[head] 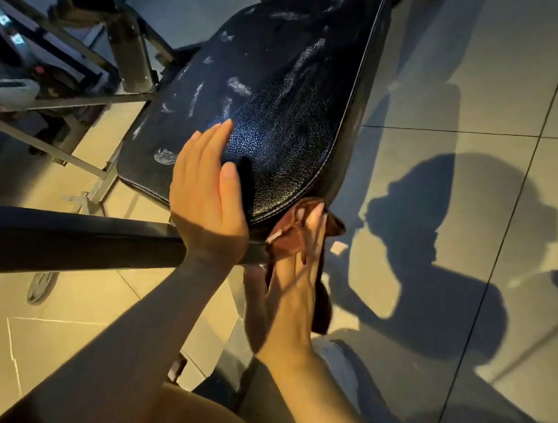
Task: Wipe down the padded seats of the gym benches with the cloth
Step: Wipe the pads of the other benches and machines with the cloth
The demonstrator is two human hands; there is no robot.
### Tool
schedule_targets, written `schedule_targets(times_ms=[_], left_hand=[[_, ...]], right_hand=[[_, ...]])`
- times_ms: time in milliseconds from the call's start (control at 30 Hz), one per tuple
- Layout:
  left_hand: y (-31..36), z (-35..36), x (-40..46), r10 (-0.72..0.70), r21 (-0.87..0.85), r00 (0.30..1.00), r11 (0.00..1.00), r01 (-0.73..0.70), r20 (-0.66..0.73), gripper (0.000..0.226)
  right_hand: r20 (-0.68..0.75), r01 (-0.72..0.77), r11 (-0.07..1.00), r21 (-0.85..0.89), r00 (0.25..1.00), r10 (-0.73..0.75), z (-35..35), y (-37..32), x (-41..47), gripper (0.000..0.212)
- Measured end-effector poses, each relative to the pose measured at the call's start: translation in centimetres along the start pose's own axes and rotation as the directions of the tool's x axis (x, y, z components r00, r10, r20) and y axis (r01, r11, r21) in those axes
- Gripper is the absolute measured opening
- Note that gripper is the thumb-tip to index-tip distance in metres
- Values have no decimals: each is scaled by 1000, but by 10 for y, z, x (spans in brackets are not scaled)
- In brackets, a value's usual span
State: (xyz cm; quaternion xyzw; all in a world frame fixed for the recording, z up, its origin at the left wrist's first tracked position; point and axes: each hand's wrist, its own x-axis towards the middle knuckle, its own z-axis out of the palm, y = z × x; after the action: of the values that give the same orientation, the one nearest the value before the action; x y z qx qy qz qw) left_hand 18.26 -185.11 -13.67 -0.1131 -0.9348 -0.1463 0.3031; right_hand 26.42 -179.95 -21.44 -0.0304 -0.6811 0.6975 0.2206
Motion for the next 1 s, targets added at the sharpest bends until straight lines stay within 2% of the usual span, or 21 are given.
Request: schedule_targets(times_ms=[167, 367, 433, 500, 600, 733, 800, 900, 1000], left_hand=[[-1, -3, 1, -9, -10, 999, 1000, 10, 47, 48], [-2, -1, -1, 17, -23, 999, 1000, -16, 27, 46], [-2, -1, -1, 5, -29, 1000, 1000, -5, 18, 45], [-3, 0, -1, -4, -12, 999, 1000, 4, 33, 46], [-3, -2, -1, -5, -1, 999, 1000, 5, 45, 46], [-3, -4, 1, -51, 42, 995, 998, 47, 85, 48], [-1, -6, 1, -70, 77, 993, 995, 62, 95, 48], [4, -5, 1, -113, 91, 988, 990, 103, 105, 51], [5, -3, 1, -150, 95, 984, 985, 141, 94, 52]], right_hand=[[-13, -51, 997, -51, 999, 50, 0, 0, 16, 64], [12, -233, 961, 147, 972, 234, -40, -11, 116, 78], [60, -205, 970, 133, 978, 199, -47, -11, 156, 80], [73, -141, 982, 123, 988, 133, -46, -6, 165, 73], [98, -84, 990, 110, 992, 74, -46, 1, 131, 64], [157, 134, 991, -18, 979, -129, -49, 2, 88, 59], [210, 142, 990, -24, 969, -134, -52, -1, 71, 62], [237, 101, 992, 72, 965, -115, -60, -4, 61, 54], [78, 48, 964, 262, 994, -70, -65, -9, 72, 41]])
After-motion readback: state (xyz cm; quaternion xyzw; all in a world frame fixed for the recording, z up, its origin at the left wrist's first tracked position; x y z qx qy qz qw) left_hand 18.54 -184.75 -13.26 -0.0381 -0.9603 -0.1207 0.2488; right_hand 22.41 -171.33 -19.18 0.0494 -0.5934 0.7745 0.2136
